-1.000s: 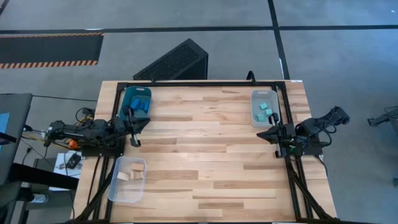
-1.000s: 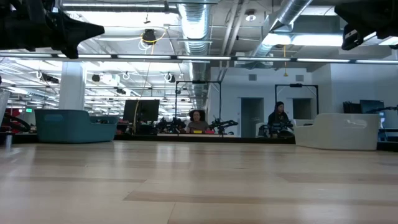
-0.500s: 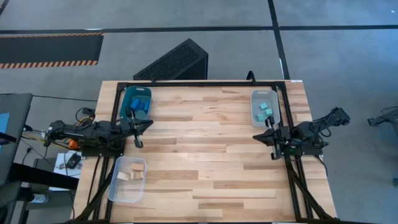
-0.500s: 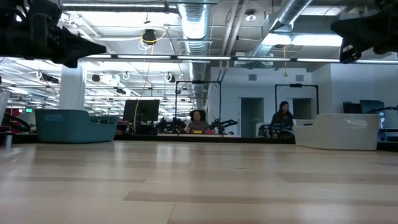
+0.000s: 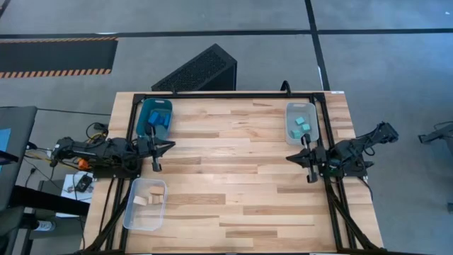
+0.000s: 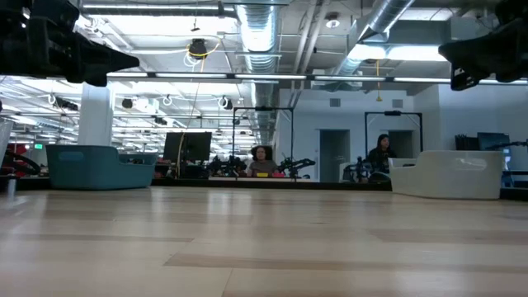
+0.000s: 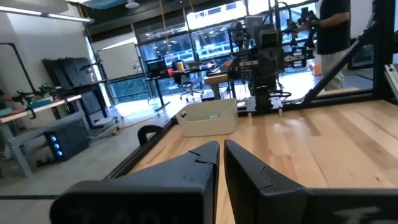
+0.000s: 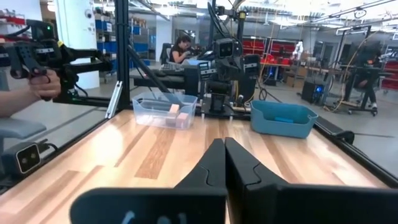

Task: Sort & place blocks by color
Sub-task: Return to Home Position

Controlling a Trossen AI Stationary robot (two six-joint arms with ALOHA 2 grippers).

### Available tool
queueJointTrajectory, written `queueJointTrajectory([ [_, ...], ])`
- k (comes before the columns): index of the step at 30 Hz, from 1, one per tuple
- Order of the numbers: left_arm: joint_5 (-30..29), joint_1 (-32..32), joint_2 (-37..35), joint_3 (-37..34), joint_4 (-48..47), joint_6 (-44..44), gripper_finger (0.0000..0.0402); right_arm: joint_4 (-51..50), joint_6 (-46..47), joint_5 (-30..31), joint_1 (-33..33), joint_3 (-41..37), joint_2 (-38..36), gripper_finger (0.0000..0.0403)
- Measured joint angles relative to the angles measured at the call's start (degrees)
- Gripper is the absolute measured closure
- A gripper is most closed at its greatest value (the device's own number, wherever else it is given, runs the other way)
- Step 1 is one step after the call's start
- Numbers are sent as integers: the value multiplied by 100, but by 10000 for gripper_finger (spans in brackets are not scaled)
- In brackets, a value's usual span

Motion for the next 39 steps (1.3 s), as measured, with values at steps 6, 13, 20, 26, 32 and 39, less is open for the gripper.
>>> queueJointTrajectory([
  [6, -151, 0, -4, -4, 19, 284, 386, -12, -186, 44, -34, -2, 0, 395],
  [13, -279, 161, -7, -4, 28, 523, 386, -52, -227, 33, -296, -7, 2, 394],
  [20, 758, 1000, -7, -4, -64, 455, 386, -57, 107, 30, -380, -8, 2, 393],
  [26, 1413, 1702, -7, -4, -13, 2, 386, -63, 147, 30, -380, -9, 2, 393],
  [32, 1391, 1838, 0, -4, -186, -302, 386, -65, 148, 28, -380, -11, 2, 393],
  [39, 1409, 1838, 4, -4, -168, -753, 386, -66, 147, 28, -380, -12, 2, 393],
])
